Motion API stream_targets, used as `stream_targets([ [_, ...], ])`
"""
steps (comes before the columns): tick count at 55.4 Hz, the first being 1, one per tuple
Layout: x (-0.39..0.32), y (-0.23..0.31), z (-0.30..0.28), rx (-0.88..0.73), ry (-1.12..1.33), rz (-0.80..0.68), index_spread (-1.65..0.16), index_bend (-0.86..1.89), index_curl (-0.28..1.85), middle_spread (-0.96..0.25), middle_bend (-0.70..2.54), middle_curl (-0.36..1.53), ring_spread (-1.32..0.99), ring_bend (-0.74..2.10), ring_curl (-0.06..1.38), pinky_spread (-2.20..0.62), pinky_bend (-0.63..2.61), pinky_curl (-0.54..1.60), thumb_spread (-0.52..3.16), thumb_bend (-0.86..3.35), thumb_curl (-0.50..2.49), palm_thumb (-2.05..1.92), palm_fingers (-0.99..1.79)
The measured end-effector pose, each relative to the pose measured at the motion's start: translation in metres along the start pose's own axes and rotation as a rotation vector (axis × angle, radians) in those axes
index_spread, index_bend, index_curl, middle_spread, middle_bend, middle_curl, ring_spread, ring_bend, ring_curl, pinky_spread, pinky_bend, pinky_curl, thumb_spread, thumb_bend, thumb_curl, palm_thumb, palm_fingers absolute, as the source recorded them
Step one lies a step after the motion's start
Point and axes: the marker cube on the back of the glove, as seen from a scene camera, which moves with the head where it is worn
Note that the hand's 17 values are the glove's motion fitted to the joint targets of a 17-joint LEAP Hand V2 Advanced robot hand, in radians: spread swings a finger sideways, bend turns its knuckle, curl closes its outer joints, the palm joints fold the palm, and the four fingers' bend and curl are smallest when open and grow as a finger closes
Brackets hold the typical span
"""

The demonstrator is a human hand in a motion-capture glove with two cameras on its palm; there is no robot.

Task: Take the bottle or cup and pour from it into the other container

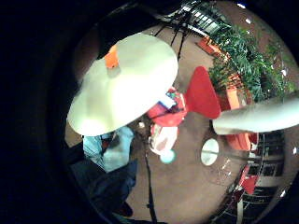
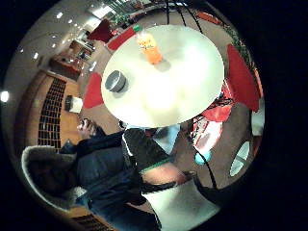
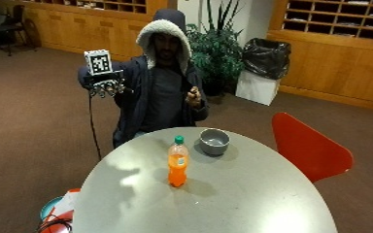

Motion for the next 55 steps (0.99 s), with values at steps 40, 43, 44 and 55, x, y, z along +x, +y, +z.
stream_targets([
  [40, 0.001, -0.028, 0.007, 0.140, 0.012, 0.092, -0.42, 0.16, 0.27, -0.01, 0.28, 0.28, 0.15, 0.19, 0.17, 0.32, 0.28, 0.27, 0.94, -0.03, 0.30, 0.28, 0.30],
  [43, -0.003, -0.045, 0.015, 0.160, -0.024, 0.102, -0.41, 0.15, 0.27, -0.01, 0.28, 0.28, 0.15, 0.19, 0.18, 0.32, 0.29, 0.28, 0.93, -0.03, 0.30, 0.28, 0.29],
  [44, -0.004, -0.049, 0.018, 0.139, -0.042, 0.086, -0.41, 0.14, 0.26, -0.01, 0.28, 0.29, 0.15, 0.19, 0.18, 0.32, 0.29, 0.28, 0.93, -0.03, 0.31, 0.29, 0.29],
  [55, -0.020, -0.136, 0.064, 0.241, -0.242, 0.150, -0.39, 0.10, 0.23, 0.03, 0.27, 0.30, 0.17, 0.20, 0.20, 0.33, 0.36, 0.32, 0.90, -0.03, 0.33, 0.31, 0.20],
])
